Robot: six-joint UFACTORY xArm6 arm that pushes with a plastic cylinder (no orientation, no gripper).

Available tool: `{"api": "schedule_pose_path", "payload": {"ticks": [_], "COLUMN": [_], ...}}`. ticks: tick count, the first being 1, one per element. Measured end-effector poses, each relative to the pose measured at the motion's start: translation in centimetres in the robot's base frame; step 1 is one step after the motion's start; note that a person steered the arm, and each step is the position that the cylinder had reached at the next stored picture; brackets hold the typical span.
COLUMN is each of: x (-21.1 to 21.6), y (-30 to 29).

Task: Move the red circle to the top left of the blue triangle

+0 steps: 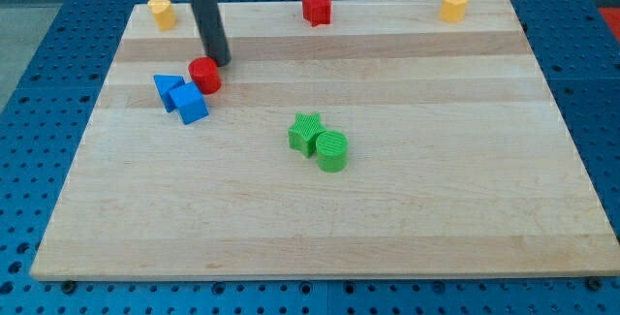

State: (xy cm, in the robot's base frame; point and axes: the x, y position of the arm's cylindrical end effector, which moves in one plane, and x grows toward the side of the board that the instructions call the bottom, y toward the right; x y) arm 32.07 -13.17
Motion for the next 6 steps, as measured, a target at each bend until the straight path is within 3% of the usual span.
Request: {"api": "schedule_pose_path", "payload": {"ticks": [1, 2, 6], "x": [1.1, 3.1, 2.1], "y": [3.7, 1.8, -8.2]}}
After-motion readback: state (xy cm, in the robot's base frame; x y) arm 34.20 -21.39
